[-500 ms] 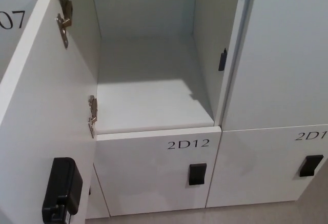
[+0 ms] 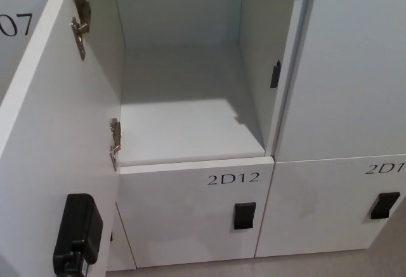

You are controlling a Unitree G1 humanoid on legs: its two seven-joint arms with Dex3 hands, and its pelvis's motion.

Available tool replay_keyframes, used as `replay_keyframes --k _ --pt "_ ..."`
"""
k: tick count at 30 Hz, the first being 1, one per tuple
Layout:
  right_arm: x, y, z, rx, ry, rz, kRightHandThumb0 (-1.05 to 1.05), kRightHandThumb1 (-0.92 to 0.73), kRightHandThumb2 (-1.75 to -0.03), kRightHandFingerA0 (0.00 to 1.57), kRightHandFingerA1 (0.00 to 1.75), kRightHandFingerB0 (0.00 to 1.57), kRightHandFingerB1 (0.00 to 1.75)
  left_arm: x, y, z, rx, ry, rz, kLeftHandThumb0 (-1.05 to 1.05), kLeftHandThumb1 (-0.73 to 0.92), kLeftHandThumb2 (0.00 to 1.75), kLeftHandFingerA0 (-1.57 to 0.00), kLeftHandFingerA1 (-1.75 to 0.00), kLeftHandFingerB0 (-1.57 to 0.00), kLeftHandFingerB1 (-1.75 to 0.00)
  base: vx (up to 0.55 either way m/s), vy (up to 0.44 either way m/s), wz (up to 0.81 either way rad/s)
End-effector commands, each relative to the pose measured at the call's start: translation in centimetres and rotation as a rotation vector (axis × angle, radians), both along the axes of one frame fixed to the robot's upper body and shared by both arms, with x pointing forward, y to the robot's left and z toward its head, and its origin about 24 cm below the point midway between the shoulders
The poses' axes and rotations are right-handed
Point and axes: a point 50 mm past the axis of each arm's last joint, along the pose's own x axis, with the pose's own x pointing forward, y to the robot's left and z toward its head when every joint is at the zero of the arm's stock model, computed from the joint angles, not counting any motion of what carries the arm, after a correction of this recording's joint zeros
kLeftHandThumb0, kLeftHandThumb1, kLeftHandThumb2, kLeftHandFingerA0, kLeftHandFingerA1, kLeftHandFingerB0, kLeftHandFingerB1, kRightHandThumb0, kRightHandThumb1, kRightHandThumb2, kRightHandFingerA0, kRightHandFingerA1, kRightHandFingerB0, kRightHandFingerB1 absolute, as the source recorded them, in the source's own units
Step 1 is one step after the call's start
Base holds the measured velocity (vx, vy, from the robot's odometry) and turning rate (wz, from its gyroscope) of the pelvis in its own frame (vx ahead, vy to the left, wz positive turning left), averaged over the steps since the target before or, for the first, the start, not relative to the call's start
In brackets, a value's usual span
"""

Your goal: The robot uses its left hand to push the door of an open cabinet towards the right and closes it

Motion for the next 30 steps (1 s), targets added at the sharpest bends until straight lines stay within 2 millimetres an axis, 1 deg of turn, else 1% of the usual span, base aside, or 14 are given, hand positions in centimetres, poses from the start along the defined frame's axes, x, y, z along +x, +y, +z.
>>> replay_keyframes --k 1,3,4,5,7,9,12,19,20,23,26,27,28,30 --pt "0.5 -0.3 0.4 -0.010 -0.032 0.003 -0.50 -0.88 -0.66 0.34 0.37 0.29 0.33 5.7 -3.4 3.6 0.008 -0.355 -0.161 -0.71 0.91 0.68 -0.33 -0.34 -0.24 -0.31 0.00 0.000 0.00" --pt "0.3 -0.2 0.3 -0.007 -0.035 0.004 -0.50 -0.88 -0.66 0.34 0.37 0.29 0.33 6.9 -4.4 4.5 0.005 -0.405 -0.213 -0.71 0.91 0.68 -0.33 -0.34 -0.24 -0.31 0.00 0.000 0.00" --pt "0.3 -0.3 0.3 -0.008 -0.031 0.005 -0.51 -0.88 -0.66 0.33 0.36 0.28 0.32 8.1 -5.4 5.4 0.021 -0.441 -0.264 -0.70 0.91 0.68 -0.32 -0.34 -0.24 -0.30 0.00 0.000 0.00" --pt "0.3 -0.3 0.3 -0.008 -0.030 0.005 -0.51 -0.88 -0.66 0.33 0.36 0.28 0.32 8.4 -5.7 5.6 0.026 -0.449 -0.275 -0.70 0.91 0.68 -0.32 -0.34 -0.24 -0.30 0.00 0.000 0.00" --pt "0.9 -0.2 0.5 -0.010 -0.036 0.005 -0.51 -0.89 -0.66 0.33 0.36 0.28 0.31 10.7 -7.6 7.8 0.035 -0.521 -0.363 -0.66 0.90 0.67 -0.29 -0.35 -0.23 -0.31 0.00 0.000 0.00" --pt "0.9 -0.2 0.5 -0.002 -0.040 -0.002 -0.51 -0.88 -0.66 0.33 0.36 0.28 0.32 12.0 -9.5 9.4 0.026 -0.576 -0.436 -0.62 0.89 0.67 -0.28 -0.35 -0.24 -0.31 0.00 0.000 0.00" --pt "1.1 -0.2 0.6 -0.011 -0.043 0.003 -0.52 -0.89 -0.66 0.33 0.37 0.27 0.32 13.9 -14.8 13.0 0.031 -0.678 -0.659 -0.64 0.89 0.67 -0.34 -0.36 -0.28 -0.32 0.00 0.000 0.00" --pt "1.7 -0.1 0.8 0.004 -0.062 -0.014 -0.53 -0.88 -0.66 0.34 0.36 0.28 0.32 14.2 -20.8 14.5 0.016 -0.709 -0.841 -0.68 0.90 0.67 -0.35 -0.35 -0.30 -0.31 0.00 0.000 0.00" --pt "1.9 0.0 0.9 0.002 -0.066 -0.016 -0.54 -0.88 -0.66 0.34 0.36 0.29 0.32 14.2 -22.6 14.6 0.024 -0.700 -0.901 -0.72 0.91 0.71 -0.34 -0.35 -0.26 -0.30 0.00 0.000 0.00" --pt "2.1 0.0 1.0 -0.005 -0.075 -0.010 -0.52 -0.88 -0.66 0.34 0.37 0.29 0.32 14.1 -25.3 14.7 0.035 -0.684 -0.987 -0.72 0.92 0.71 -0.36 -0.35 -0.26 -0.30 0.00 0.000 0.00" --pt "2.1 0.2 1.0 0.012 -0.092 -0.014 -0.51 -0.88 -0.66 0.33 0.37 0.29 0.32 13.4 -29.0 14.7 0.026 -0.678 -1.097 -0.71 0.92 0.71 -0.35 -0.35 -0.26 -0.30 0.00 0.000 0.00" --pt "2.2 0.2 1.1 0.010 -0.095 -0.011 -0.52 -0.88 -0.66 0.34 0.37 0.28 0.32 13.0 -31.5 14.8 0.019 -0.680 -1.157 -0.73 0.92 0.71 -0.36 -0.35 -0.26 -0.30 0.00 0.000 0.00" --pt "2.3 0.2 1.1 0.008 -0.097 -0.008 -0.52 -0.88 -0.66 0.34 0.37 0.28 0.32 12.6 -33.2 15.0 0.018 -0.683 -1.198 -0.73 0.92 0.71 -0.36 -0.35 -0.26 -0.30 0.00 0.000 0.00" --pt "2.5 0.4 1.2 0.010 -0.102 -0.006 -0.53 -0.88 -0.66 0.34 0.37 0.29 0.32 12.1 -35.6 15.4 0.018 -0.687 -1.254 -0.74 0.91 0.71 -0.36 -0.35 -0.26 -0.30 0.00 0.000 0.00"
